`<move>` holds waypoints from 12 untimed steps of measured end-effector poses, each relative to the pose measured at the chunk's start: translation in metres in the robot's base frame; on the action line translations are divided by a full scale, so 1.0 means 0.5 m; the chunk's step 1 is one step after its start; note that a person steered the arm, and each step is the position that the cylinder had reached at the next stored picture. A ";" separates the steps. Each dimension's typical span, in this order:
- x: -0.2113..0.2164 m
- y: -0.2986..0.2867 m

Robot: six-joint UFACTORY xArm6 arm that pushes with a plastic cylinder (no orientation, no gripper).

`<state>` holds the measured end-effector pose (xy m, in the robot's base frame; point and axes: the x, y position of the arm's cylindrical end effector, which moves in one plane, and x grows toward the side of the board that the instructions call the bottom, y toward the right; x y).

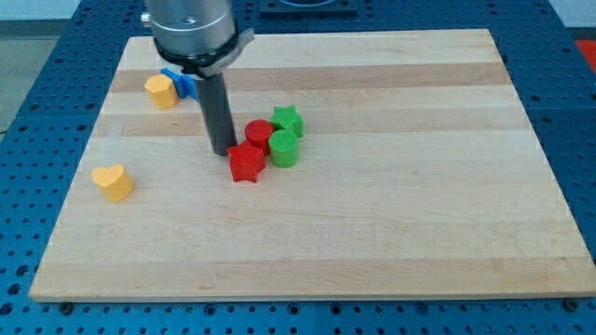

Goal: Push the yellow heart into the blue cube

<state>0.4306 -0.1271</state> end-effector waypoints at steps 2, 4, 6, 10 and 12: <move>0.013 -0.262; 0.219 -0.330; 0.138 -0.230; 0.020 -0.160; -0.053 -0.130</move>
<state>0.4041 -0.1920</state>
